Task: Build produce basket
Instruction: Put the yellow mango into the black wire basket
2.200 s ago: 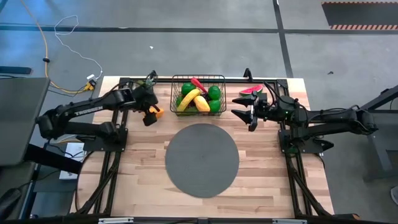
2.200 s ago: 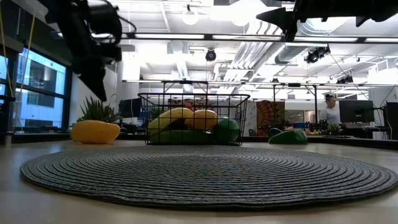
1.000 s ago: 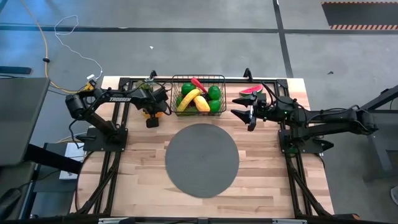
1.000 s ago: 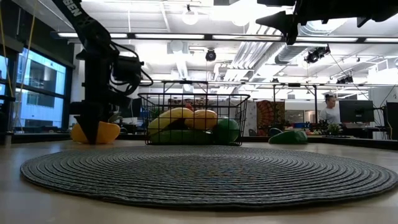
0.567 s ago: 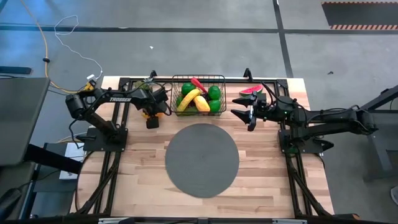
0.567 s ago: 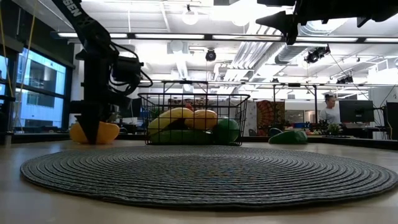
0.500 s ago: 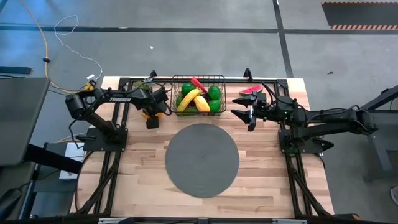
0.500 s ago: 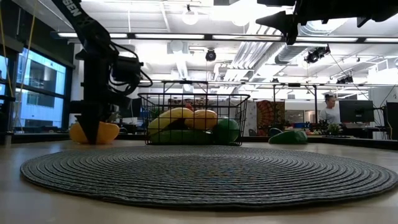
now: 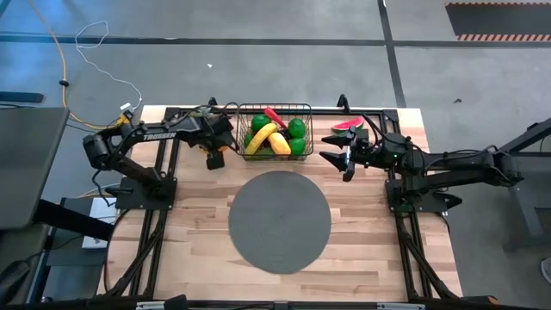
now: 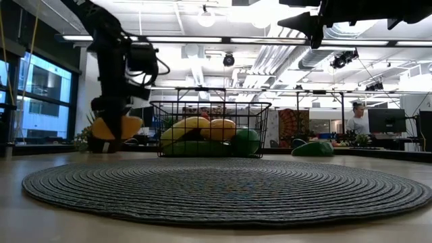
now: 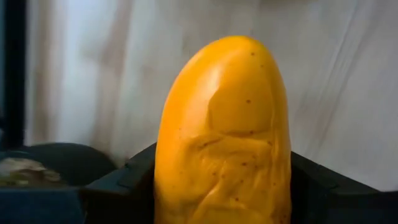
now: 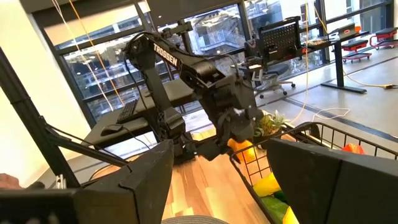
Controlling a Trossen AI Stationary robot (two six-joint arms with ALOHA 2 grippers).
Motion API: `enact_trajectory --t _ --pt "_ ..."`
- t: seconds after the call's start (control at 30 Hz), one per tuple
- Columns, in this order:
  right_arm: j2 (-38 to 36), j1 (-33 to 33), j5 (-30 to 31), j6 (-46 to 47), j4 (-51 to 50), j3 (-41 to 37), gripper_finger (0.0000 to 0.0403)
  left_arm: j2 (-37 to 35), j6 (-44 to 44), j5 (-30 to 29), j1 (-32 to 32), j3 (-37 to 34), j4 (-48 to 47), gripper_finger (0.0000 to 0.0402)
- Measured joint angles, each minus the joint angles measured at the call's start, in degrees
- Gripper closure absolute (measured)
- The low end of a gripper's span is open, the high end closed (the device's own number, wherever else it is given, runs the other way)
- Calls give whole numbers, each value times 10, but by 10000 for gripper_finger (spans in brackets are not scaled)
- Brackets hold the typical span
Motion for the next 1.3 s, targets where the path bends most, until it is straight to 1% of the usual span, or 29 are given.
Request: enact_trajectory --t 0.23,0.43,0.53,0.6,0.67,0.77,0.87,0.97,1.1,1.17,1.23,1.3 --pt "0 0 0 0 0 0 160 -32 0 0 0 49 -16 179" --pt "0 0 0 0 0 0 160 -75 0 -13 0 96 -16 179" --pt "0 0 0 0 0 0 160 -106 -3 -6 0 124 -10 179" --pt "0 0 0 0 0 0 160 -133 -34 17 0 134 14 179" --pt "0 0 0 -1 0 0 160 -165 -89 58 0 134 62 179" --pt "0 0 0 0 0 0 160 -215 -179 132 -3 118 161 179" --pt "0 0 0 -1 0 0 160 -256 -262 185 -24 79 277 179" --pt "0 0 0 -2 0 0 160 -286 -334 214 -65 21 401 179" --pt "0 0 0 -1 0 0 160 -302 -406 211 -138 -73 570 179" --pt "0 0 0 -1 0 0 160 -298 -435 197 -179 -119 649 179" --pt "0 0 0 -3 0 0 160 -289 -442 168 -222 -156 708 179" --pt "0 0 0 -6 0 0 160 -276 -432 117 -262 -178 731 179"
